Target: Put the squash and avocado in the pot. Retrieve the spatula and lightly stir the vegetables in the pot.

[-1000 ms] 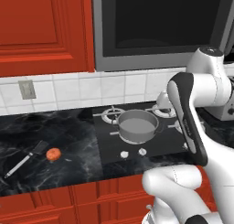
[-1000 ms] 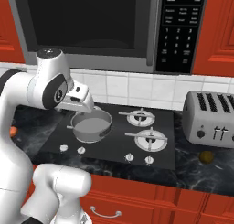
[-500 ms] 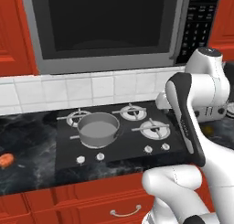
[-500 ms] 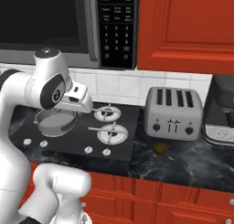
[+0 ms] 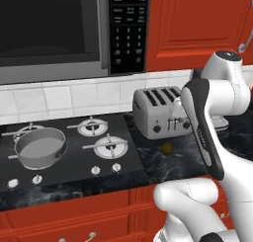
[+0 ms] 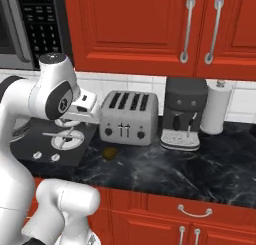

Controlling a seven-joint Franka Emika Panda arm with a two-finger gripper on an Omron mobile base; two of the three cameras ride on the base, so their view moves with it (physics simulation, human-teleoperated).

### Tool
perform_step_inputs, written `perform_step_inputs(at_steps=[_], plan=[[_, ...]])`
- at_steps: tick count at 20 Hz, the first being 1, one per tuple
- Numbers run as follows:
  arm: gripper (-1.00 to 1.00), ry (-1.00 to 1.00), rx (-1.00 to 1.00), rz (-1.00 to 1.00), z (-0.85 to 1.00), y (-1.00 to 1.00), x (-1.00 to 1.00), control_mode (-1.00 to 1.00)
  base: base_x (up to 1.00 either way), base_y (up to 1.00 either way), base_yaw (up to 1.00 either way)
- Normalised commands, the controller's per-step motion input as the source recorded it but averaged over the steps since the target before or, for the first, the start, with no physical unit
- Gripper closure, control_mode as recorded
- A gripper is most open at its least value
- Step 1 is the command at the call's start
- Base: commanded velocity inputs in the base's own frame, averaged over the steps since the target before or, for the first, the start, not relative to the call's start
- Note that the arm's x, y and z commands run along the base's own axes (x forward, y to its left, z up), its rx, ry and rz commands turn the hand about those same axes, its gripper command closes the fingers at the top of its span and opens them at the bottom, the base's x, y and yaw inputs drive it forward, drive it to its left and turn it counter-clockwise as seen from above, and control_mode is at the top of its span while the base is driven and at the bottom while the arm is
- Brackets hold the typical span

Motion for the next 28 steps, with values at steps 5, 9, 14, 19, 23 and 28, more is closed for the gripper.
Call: perform_step_inputs(at_steps=[5, 9, 14, 19, 23, 28], plan=[[-1.00, 0.00, 0.00, 0.00, 0.00, 0.00, 0.00, 1.00, 0.32, -0.61, 0.00], [-1.00, 0.00, 0.00, 0.00, 0.00, 0.00, 0.00, 1.00, 0.29, -0.17, 0.00], [-1.00, 0.00, 0.00, 0.00, 0.00, 0.00, 0.00, 1.00, 0.34, 0.00, 0.00], [-1.00, 0.00, 0.00, 0.00, 0.00, 0.00, 0.00, 1.00, 0.08, 0.00, 0.00], [-1.00, 0.00, 0.00, 0.00, 0.00, 0.00, 0.00, 1.00, 0.00, 0.00, 0.00], [-1.00, 0.00, 0.00, 0.00, 0.00, 0.00, 0.00, 1.00, 0.28, 0.17, 0.00]])
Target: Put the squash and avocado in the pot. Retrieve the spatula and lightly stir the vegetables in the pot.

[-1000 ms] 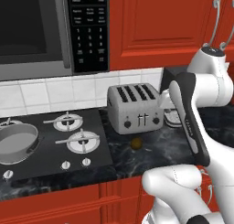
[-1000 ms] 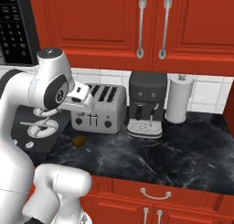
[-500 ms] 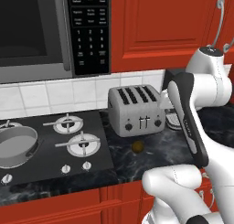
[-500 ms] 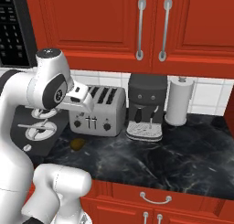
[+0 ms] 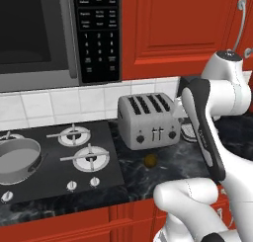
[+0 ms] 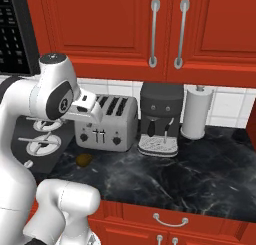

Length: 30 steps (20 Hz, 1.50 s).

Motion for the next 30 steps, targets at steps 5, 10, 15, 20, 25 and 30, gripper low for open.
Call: perform_step_inputs(at_steps=[5, 10, 15, 20, 25, 30], plan=[[-1.00, 0.02, 0.00, 0.00, -0.03, 0.03, 0.04, -1.00, 0.09, 0.07, 0.00], [-1.00, 0.05, 0.00, -0.01, -0.24, 0.35, 0.05, -1.00, 0.00, 0.00, 0.00], [-1.00, 0.04, 0.03, -0.06, -0.61, 0.43, 0.00, -1.00, 0.00, 0.00, 0.00], [-1.00, 0.00, 0.06, -0.04, -0.71, 0.04, 0.26, -1.00, 0.00, 0.00, 0.00], [-1.00, 0.01, 0.01, -0.07, -0.74, 0.11, 0.53, -1.00, 0.00, 0.00, 0.00], [-1.00, 0.11, 0.00, -0.09, -0.45, 0.17, 0.70, -1.00, 0.00, 0.00, 0.00]])
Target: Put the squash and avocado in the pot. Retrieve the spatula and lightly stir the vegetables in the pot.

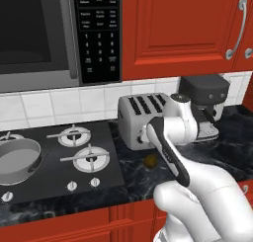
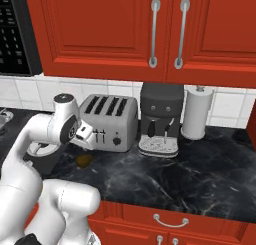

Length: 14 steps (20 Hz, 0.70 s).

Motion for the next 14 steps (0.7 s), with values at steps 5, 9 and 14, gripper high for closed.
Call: perform_step_inputs(at_steps=[5, 9, 14], plan=[[-1.00, 0.09, 0.00, 0.00, -0.13, -0.01, 0.20, -1.00, 0.00, 0.00, 0.00], [-1.00, 0.30, 0.00, 0.00, -0.24, 0.00, 0.52, -1.00, 0.00, 0.00, 0.00], [-1.00, 0.33, 0.00, 0.00, -0.09, 0.00, 0.12, -1.00, 0.00, 0.00, 0.00]])
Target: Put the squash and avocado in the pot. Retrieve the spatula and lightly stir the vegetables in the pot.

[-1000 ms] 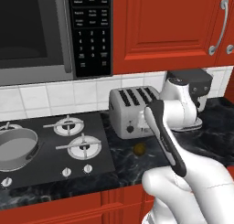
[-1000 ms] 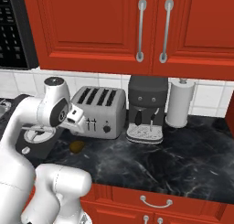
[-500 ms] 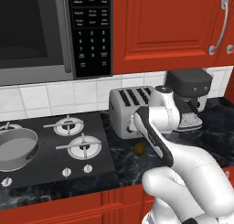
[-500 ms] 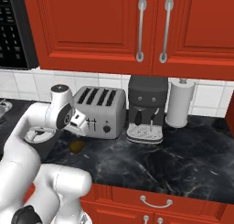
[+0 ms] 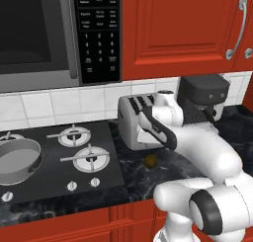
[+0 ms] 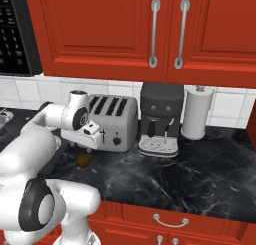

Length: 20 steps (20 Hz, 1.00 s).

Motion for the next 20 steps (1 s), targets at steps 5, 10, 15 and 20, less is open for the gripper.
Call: perform_step_inputs(at_steps=[5, 10, 15, 20], plan=[[-1.00, 0.06, 0.00, 0.02, -0.21, 0.07, -0.04, -1.00, 0.00, 0.00, 0.00], [-1.00, -0.06, 0.00, 0.01, -0.47, 0.07, -0.01, -1.00, 0.00, 0.00, 0.00], [-1.00, -0.08, 0.00, 0.00, -0.49, 0.05, 0.00, -1.00, 0.00, 0.00, 0.00], [-1.00, -0.03, 0.00, 0.00, -0.20, 0.00, -0.03, -1.00, 0.00, 0.00, 0.00]])
